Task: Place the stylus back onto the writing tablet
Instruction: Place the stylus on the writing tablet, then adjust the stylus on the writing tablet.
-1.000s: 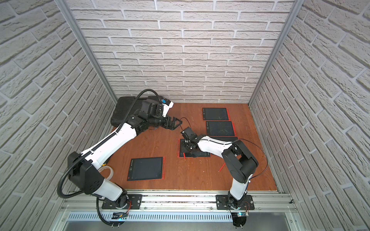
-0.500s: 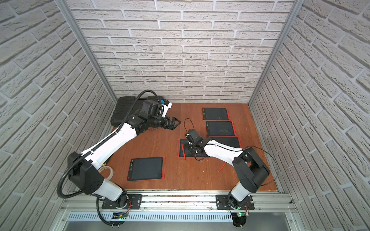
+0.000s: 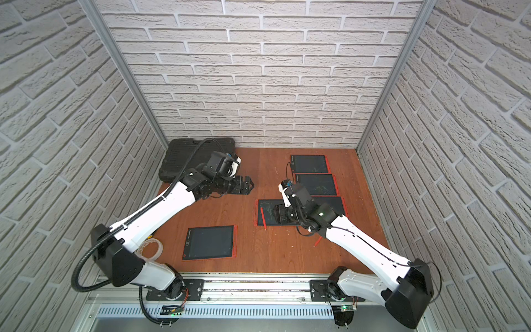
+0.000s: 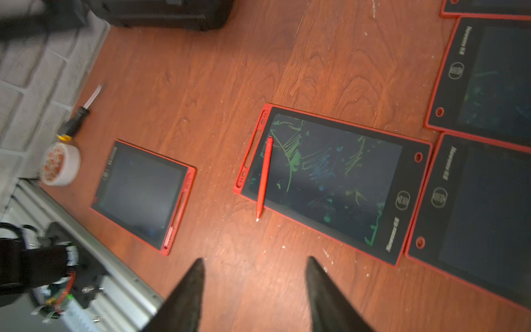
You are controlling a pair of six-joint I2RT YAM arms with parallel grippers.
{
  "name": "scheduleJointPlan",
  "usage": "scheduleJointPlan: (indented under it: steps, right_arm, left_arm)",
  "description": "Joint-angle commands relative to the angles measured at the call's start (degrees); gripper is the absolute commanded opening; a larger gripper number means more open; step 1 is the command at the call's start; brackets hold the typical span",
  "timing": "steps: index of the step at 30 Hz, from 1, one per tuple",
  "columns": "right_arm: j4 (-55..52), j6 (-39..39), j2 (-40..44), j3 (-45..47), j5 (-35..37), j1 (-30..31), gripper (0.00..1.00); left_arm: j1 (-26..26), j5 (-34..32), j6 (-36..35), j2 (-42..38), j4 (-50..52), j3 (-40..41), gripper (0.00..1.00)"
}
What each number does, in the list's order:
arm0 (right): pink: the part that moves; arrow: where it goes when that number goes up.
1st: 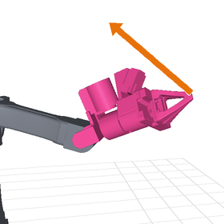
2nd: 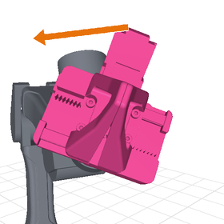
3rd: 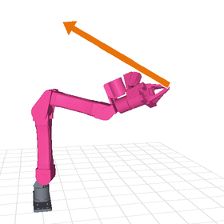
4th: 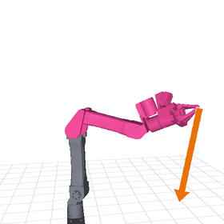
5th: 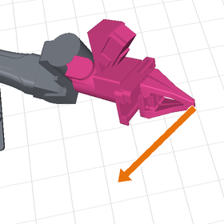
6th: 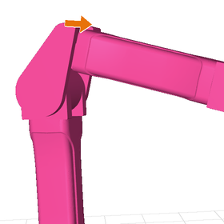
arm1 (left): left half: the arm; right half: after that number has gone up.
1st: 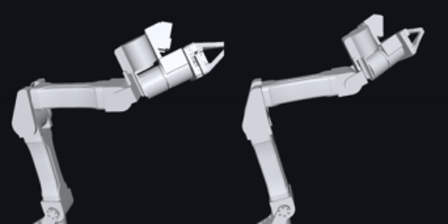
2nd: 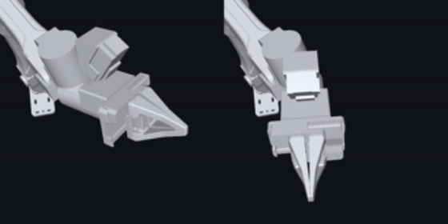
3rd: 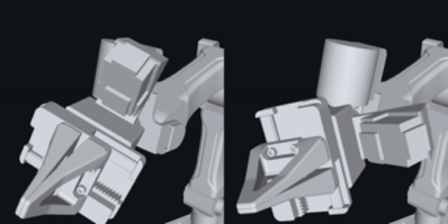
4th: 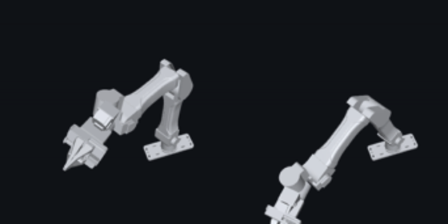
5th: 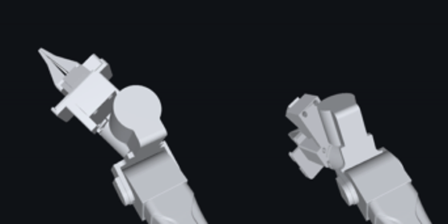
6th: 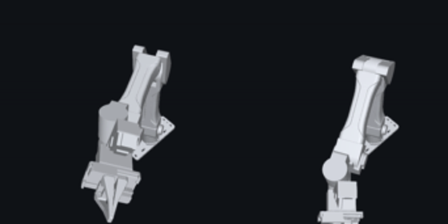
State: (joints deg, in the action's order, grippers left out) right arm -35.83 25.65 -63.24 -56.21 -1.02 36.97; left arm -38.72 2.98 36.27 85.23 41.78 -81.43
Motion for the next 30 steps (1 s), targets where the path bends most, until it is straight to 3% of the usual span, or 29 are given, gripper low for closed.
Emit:
scheduleJointPlan:
  steps: [1, 6, 16, 19, 23, 30]
  right_arm:
    - [-9.03, -3.89, 3.60, -4.65, -0.94, 0.12, 0.77]
    - [-14.51, -5.62, 9.10, -8.89, -2.63, 0.47, 0.94]
    - [-25.75, -8.89, 14.79, -13.78, -0.33, 0.47, 0.93]
    - [-25.13, -9.95, 16.01, -11.58, -1.94, 0.47, 0.94]
    - [-23.44, -11.10, 17.76, -8.44, -4.59, 0.47, 0.94]
    - [-22.69, -11.72, 19.72, -4.73, -1.78, 0.54, 0.93]
  left_arm:
    - [-2.58, -3.29, 5.41, 0.84, 4.60, 0.99, 0.94]
    - [-5.57, -3.74, 12.21, 3.04, 3.58, 3.55, 0.92]
    - [-7.58, -2.14, 21.27, 9.39, 0.37, 5.55, 0.74]
    - [-8.21, -2.23, 23.39, 11.46, -0.97, 5.52, 0.60]
    - [-8.87, -2.24, 24.98, 13.65, -2.73, 5.27, 0.58]
    - [-9.70, -1.85, 25.25, 18.83, -3.41, 2.28, 0.57]
